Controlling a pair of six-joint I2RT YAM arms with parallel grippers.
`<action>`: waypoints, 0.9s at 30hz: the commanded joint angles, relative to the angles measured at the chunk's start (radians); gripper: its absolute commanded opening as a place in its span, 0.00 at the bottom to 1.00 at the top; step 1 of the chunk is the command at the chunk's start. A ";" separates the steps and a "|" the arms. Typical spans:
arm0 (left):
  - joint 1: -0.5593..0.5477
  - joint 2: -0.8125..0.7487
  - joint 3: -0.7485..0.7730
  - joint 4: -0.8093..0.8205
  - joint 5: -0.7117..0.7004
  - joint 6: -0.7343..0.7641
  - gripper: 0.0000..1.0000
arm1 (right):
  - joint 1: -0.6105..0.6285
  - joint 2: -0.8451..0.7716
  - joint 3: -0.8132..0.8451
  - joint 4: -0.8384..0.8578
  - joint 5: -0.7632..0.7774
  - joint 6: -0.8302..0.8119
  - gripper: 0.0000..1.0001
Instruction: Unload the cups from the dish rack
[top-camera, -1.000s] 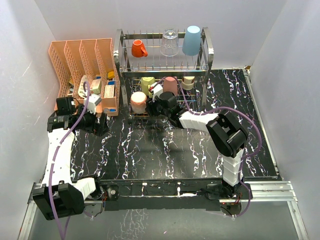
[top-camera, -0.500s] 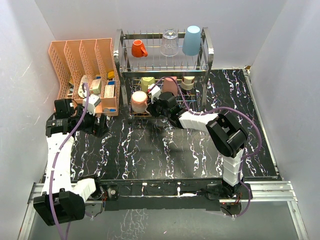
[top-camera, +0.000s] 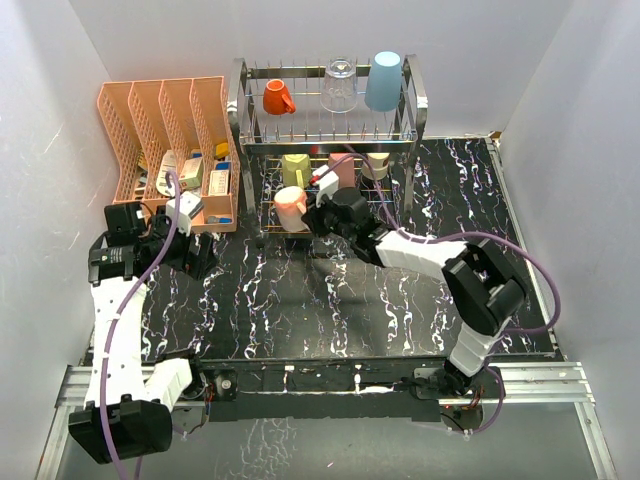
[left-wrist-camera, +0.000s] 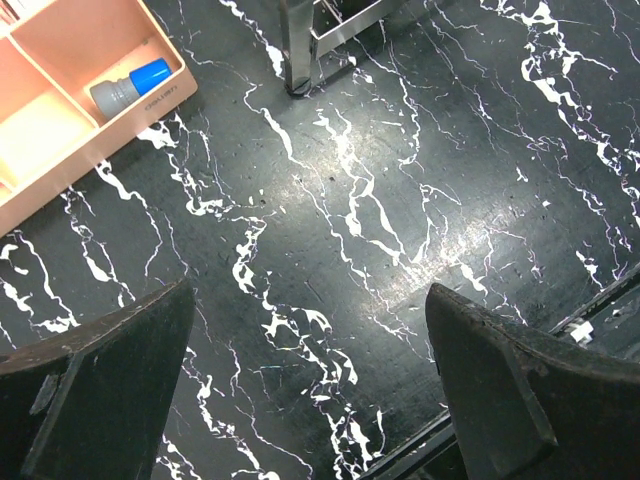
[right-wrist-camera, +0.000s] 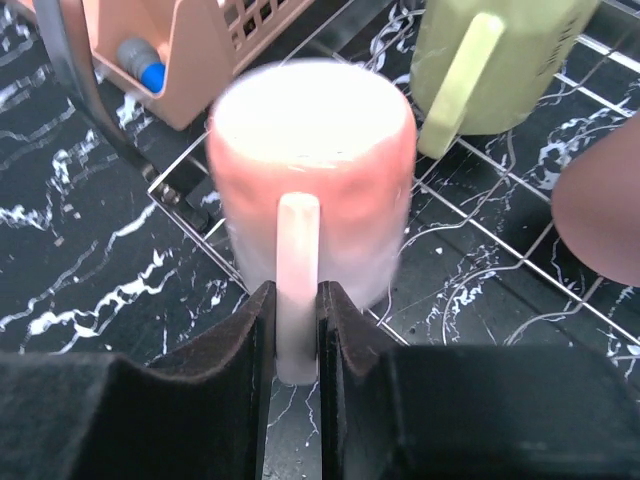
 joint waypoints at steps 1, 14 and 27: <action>0.007 -0.041 -0.007 -0.018 0.067 0.068 0.97 | -0.002 -0.130 -0.040 0.172 0.024 0.135 0.07; 0.007 -0.127 -0.091 0.062 0.122 0.166 0.97 | 0.019 -0.222 -0.094 0.139 0.060 0.452 0.07; -0.002 -0.254 -0.292 0.376 0.257 0.234 0.97 | 0.113 -0.304 -0.035 0.009 0.272 0.737 0.07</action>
